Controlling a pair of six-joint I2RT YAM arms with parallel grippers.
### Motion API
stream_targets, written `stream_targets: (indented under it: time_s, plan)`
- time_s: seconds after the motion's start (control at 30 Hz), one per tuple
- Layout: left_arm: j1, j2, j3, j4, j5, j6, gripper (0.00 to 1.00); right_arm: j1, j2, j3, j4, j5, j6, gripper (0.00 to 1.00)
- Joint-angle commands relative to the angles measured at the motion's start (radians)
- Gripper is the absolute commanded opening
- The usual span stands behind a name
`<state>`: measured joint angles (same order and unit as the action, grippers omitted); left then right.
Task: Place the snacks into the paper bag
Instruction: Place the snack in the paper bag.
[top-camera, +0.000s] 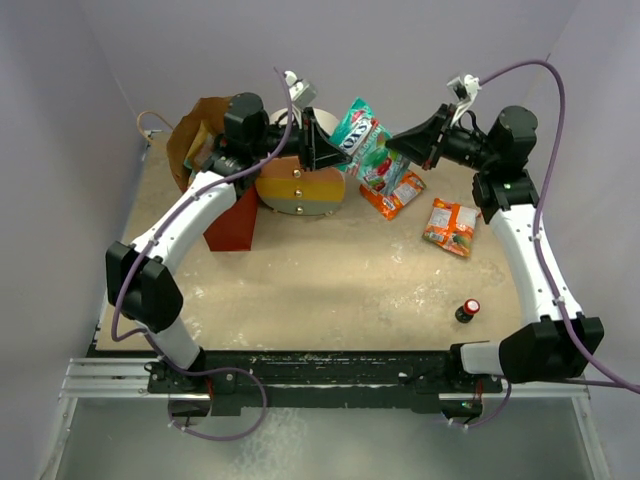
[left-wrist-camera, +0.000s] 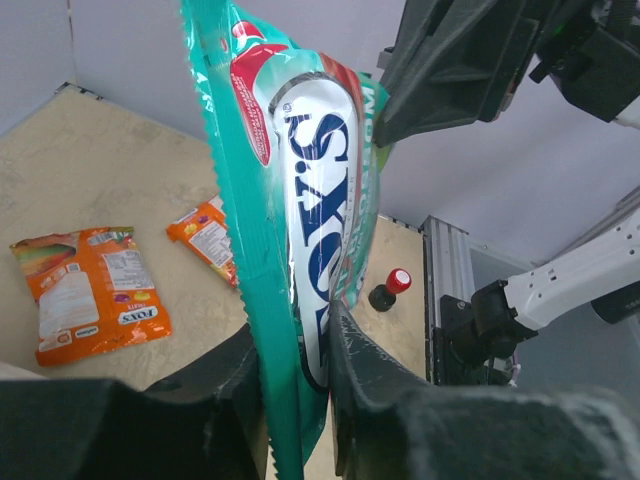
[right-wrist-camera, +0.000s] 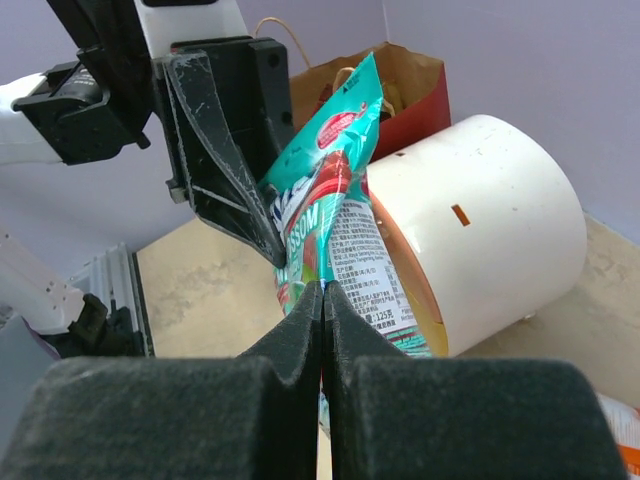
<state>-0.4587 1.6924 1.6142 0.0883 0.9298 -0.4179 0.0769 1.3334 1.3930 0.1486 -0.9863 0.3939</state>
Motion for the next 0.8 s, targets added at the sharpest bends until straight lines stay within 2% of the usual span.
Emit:
stream_targets:
  time_s: [0.0,0.1,0.13,0.2,0.33,0.5,0.77]
  plan:
    - [-0.001,-0.03,0.024,0.073,0.071,-0.001,0.22,0.002,-0.021,-0.019,0.079,-0.009,0.008,0.0]
    - [-0.001,-0.061,0.022,0.007,0.075,0.079,0.09,0.002,-0.015,-0.017,0.02,-0.03,-0.067,0.0]
    - [-0.001,-0.075,0.024,-0.027,0.062,0.122,0.06,0.003,-0.015,-0.014,-0.016,-0.04,-0.109,0.07]
    - [0.0,-0.113,0.026,-0.112,0.018,0.215,0.01,0.001,-0.018,-0.004,-0.081,-0.037,-0.195,0.27]
    - [0.004,-0.169,0.065,-0.333,-0.078,0.421,0.0,0.001,-0.033,0.015,-0.221,-0.009,-0.369,0.53]
    - [0.005,-0.233,0.151,-0.584,-0.244,0.635,0.0,0.001,-0.056,0.017,-0.394,0.044,-0.555,0.59]
    - [0.005,-0.296,0.307,-0.84,-0.771,0.801,0.0,0.001,-0.123,-0.066,-0.404,0.137,-0.618,0.6]
